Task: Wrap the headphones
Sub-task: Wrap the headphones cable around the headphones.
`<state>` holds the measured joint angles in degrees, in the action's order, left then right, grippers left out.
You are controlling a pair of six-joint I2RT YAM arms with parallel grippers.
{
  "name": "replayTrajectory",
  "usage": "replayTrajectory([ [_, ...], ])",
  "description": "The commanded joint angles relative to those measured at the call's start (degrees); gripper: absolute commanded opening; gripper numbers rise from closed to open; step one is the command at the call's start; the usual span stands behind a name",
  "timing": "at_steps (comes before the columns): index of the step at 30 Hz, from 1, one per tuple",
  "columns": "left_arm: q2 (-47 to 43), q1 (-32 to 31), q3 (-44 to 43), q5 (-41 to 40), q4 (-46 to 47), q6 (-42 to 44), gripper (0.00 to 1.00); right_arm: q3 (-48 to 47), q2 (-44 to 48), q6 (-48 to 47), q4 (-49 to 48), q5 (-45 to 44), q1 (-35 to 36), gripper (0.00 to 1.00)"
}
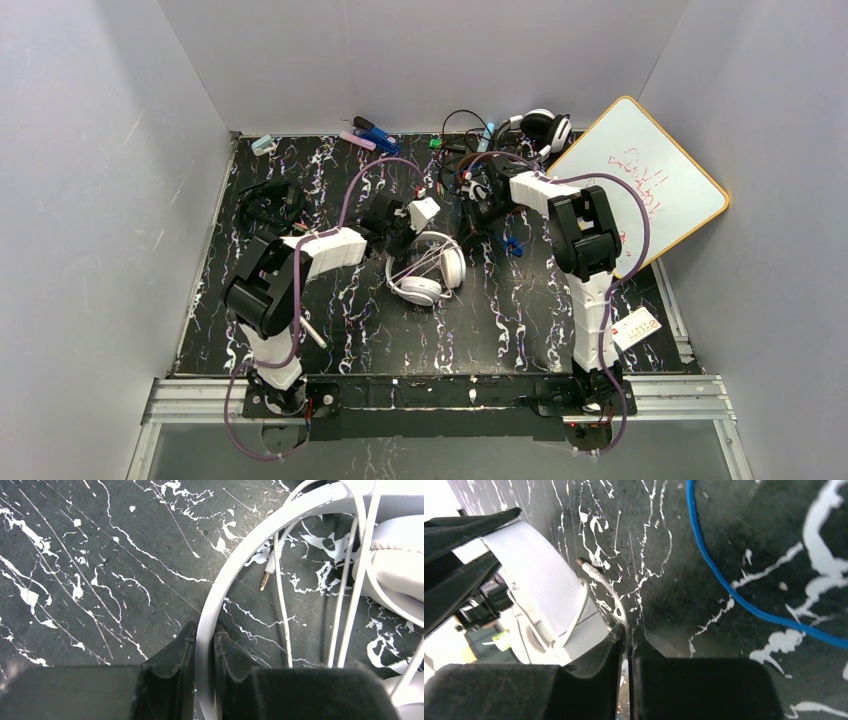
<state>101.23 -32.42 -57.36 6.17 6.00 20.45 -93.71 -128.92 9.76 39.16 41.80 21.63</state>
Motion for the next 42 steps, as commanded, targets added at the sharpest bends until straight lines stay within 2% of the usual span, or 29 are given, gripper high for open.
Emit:
replayTrajectory([
  [1, 1.7, -0.5, -1.9, -3.9, 0.2, 1.2, 0.0, 2.3, 4.4, 5.7, -3.3, 0.4, -1.1, 0.11],
  [2, 1.8, -0.5, -1.8, -3.9, 0.2, 1.1, 0.0, 2.9, 4.9, 6.1, -4.0, 0.4, -1.3, 0.11],
  [6, 2.1, -0.7, -2.4, -4.4, -0.1, 1.0, 0.0, 4.3, 6.4, 6.4, -5.7, 0.5, -1.4, 0.33],
  [9, 2.8, -0.8, -3.2, -5.0, -1.4, 1.0, 0.0, 5.6, 7.7, 7.3, -7.1, 0.1, -2.0, 0.36],
  [14, 3.4, -0.9, -3.7, -5.4, -2.6, 1.0, 0.0, 9.5, 11.9, 9.3, -12.2, 2.3, -3.8, 0.47],
  [17, 3.6, -1.0, -4.2, -6.9, -3.1, 0.7, 0.0, 10.1, 12.6, 9.2, -12.5, 2.6, -4.0, 0.47],
  [19, 3.1, -1.0, -4.1, -8.1, -2.6, 0.0, 0.0, 9.4, 11.5, 8.3, -11.6, 5.0, -4.0, 0.3],
  [20, 2.4, -1.0, -3.6, -8.4, -1.8, -0.3, 0.0, 8.7, 10.6, 7.9, -10.7, 5.7, -4.0, 0.25],
  [21, 1.5, -1.0, -3.2, -8.4, -1.1, -0.4, 0.0, 8.1, 9.9, 7.6, -10.1, 5.9, -4.0, 0.23],
  [27, -4.1, -1.1, -1.7, -8.2, 0.0, 0.1, 0.0, 5.4, 8.5, 6.7, -9.0, 6.5, -4.0, 0.24],
  [34, -9.8, -1.2, -2.0, -6.2, -4.8, -3.0, 0.0, 2.3, 9.1, 7.0, -8.6, 5.2, -4.0, 0.27],
  [37, -12.8, -1.2, -1.4, -4.5, -7.0, -5.6, 0.0, 0.7, 10.0, 7.9, -9.5, 5.5, -4.0, 0.32],
  [42, -16.9, -1.2, -1.6, -5.4, -13.4, -8.9, 0.0, -2.6, 11.4, 9.0, -10.3, 6.3, -4.0, 0.31],
])
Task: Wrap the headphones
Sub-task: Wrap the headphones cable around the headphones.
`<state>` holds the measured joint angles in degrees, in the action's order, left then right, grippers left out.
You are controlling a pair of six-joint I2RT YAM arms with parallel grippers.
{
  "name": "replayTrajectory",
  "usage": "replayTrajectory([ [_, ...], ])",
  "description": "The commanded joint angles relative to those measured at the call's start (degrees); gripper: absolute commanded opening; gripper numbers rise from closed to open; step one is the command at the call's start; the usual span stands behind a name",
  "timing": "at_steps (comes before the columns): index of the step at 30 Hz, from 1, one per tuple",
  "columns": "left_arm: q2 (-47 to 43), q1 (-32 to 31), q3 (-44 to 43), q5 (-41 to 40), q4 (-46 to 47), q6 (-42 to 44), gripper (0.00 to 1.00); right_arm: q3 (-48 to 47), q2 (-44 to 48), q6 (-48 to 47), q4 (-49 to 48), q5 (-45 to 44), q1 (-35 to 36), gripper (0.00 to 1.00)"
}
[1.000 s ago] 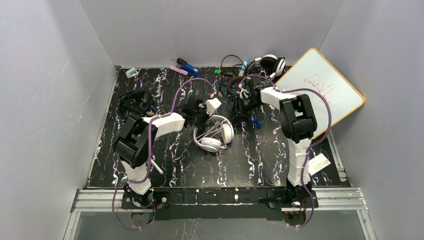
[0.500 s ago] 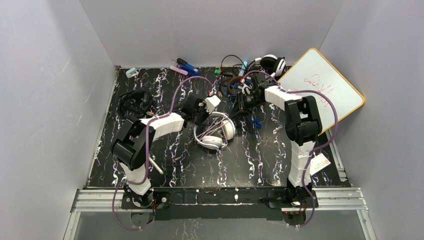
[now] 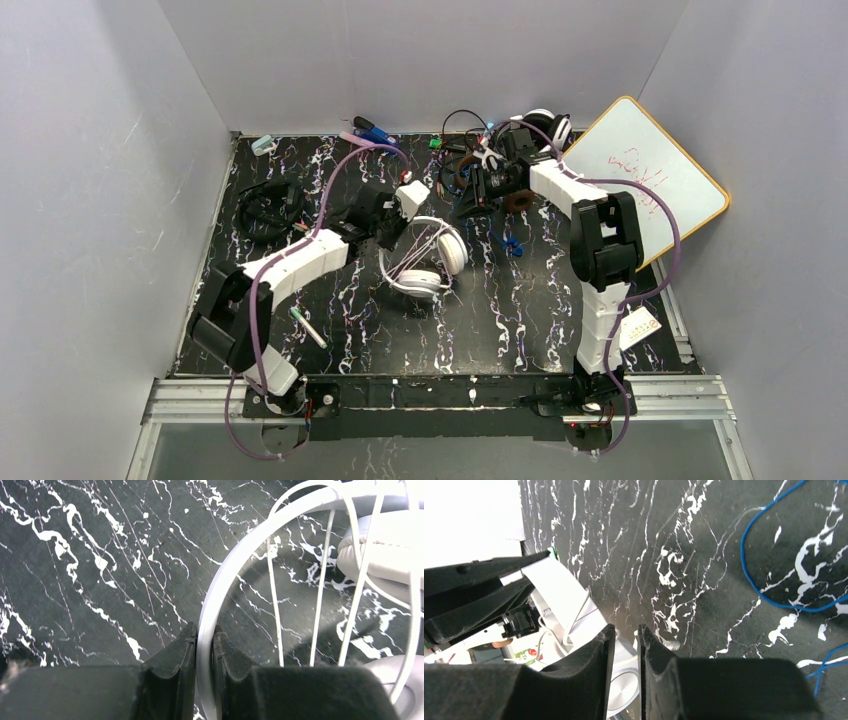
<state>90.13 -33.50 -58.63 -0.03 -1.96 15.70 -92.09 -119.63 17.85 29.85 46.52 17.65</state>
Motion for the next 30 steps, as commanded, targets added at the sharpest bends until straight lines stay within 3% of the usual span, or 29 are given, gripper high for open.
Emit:
replayTrajectory([
  [1, -6.6, -0.2, -0.5, 0.9, -6.9, -4.9, 0.0, -4.8, 2.2, 1.0, -1.0, 1.8, 0.0, 0.3],
  [12, -11.2, -0.2, -5.7, -11.2, -26.4, -21.4, 0.0, -2.6, 5.1, 2.9, -5.9, 0.1, 0.0, 0.42],
  [22, -21.9, -0.2, -4.2, -11.2, -36.9, -29.2, 0.0, 2.9, 9.0, 3.5, -14.4, -1.6, 1.1, 0.49],
  [26, -23.5, -0.2, -8.3, -14.5, -43.6, -31.6, 0.0, 11.6, 13.5, 3.6, -26.1, -1.3, 3.5, 0.62],
  [30, -22.8, -0.2, -12.7, -17.3, -49.9, -32.9, 0.0, 25.0, 19.8, 5.1, -46.2, -4.0, 4.0, 0.64],
])
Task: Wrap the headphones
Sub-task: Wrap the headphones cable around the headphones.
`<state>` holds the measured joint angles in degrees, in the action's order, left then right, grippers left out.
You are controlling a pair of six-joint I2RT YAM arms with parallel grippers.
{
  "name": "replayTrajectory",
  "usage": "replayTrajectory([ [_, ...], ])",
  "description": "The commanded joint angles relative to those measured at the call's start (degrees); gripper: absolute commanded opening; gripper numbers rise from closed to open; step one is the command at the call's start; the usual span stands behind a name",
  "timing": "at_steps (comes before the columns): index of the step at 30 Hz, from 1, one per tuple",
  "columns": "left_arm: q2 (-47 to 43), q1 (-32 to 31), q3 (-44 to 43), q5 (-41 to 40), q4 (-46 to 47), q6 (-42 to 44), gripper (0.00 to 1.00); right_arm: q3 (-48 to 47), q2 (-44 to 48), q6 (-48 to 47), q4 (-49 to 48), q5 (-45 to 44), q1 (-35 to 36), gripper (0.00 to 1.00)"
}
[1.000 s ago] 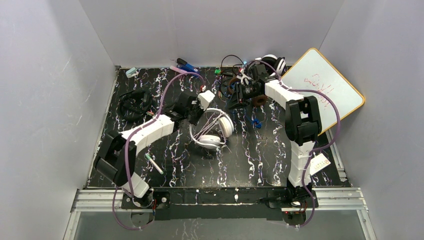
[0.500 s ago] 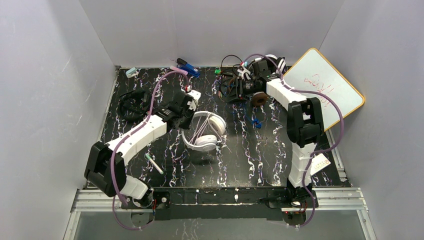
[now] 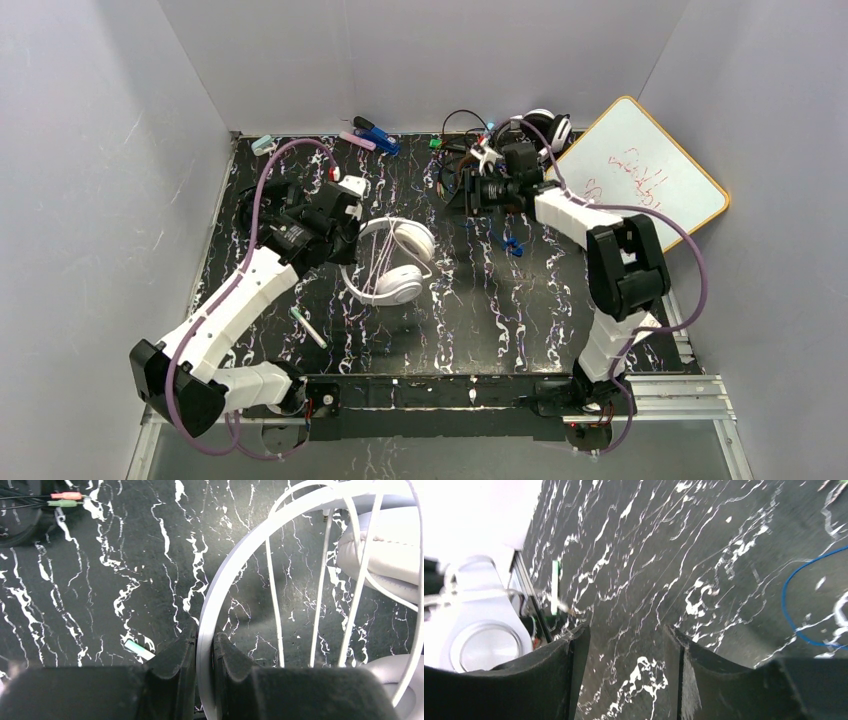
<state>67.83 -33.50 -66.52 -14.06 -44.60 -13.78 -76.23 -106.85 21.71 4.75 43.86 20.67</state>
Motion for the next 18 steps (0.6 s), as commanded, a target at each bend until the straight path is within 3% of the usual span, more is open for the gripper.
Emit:
replayTrajectory([
  [1, -0.6, -0.2, -5.5, -3.4, -8.1, -3.6, 0.0, 12.3, 8.5, 1.6, -26.1, -2.0, 1.0, 0.64],
  [11, 0.5, -0.2, -15.0, 2.0, -13.7, -4.8, 0.0, 38.5, 17.0, -8.5, -75.1, -4.6, 6.5, 0.62],
  [15, 1.4, -0.2, -17.8, 2.1, -14.2, -7.3, 0.0, 44.2, 17.9, -8.7, -85.7, -9.7, 10.0, 0.6],
  [18, 2.4, -0.2, -19.5, 2.7, -14.0, -9.1, 0.0, 49.0, 18.3, -15.9, -93.5, -18.7, 16.0, 0.6],
])
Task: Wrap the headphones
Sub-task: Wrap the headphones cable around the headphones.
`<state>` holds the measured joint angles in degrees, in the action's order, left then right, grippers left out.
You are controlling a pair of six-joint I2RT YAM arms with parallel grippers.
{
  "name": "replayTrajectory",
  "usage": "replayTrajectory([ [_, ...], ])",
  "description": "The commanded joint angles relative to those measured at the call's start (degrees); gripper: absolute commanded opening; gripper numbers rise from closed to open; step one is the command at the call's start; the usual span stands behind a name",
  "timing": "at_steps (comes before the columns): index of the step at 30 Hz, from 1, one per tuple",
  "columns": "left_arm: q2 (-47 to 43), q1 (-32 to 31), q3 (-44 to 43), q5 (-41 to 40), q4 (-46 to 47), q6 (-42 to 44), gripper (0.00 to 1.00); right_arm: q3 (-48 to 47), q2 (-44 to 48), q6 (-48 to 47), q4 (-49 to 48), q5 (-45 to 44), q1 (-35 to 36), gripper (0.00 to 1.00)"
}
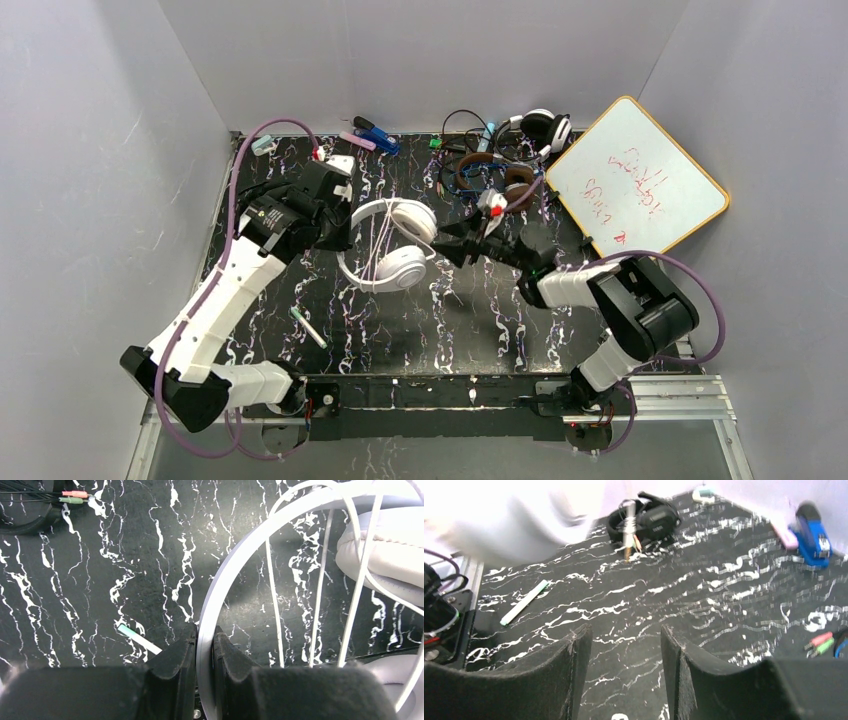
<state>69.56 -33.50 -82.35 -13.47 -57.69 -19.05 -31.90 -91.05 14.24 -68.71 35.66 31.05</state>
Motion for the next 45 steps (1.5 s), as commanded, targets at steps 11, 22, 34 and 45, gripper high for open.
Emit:
replayTrajectory([
  [11, 2.5, -0.2, -8.7, 5.7, -2.1, -6.6, 0.0, 4.8, -6.4, -17.1, -35.7, -13.2, 9.1, 0.62],
  [22, 2.9, -0.2, -10.3, 9.8, -3.2, -7.2, 0.0, -1.0, -7.4, -17.0, -35.7, -11.0, 8.4, 0.62],
  [34, 4.0, -0.2, -16.6, 11.2, -5.1, -8.8, 0.0, -1.6, -2.2, -16.7, -35.7, -11.3, 8.0, 0.61],
  [45, 5.7, -0.2, -22.6, 13.5, -7.3, -9.8, 0.0, -5.3, 1.0, -15.8, -35.6, -11.6, 7.8, 0.61],
])
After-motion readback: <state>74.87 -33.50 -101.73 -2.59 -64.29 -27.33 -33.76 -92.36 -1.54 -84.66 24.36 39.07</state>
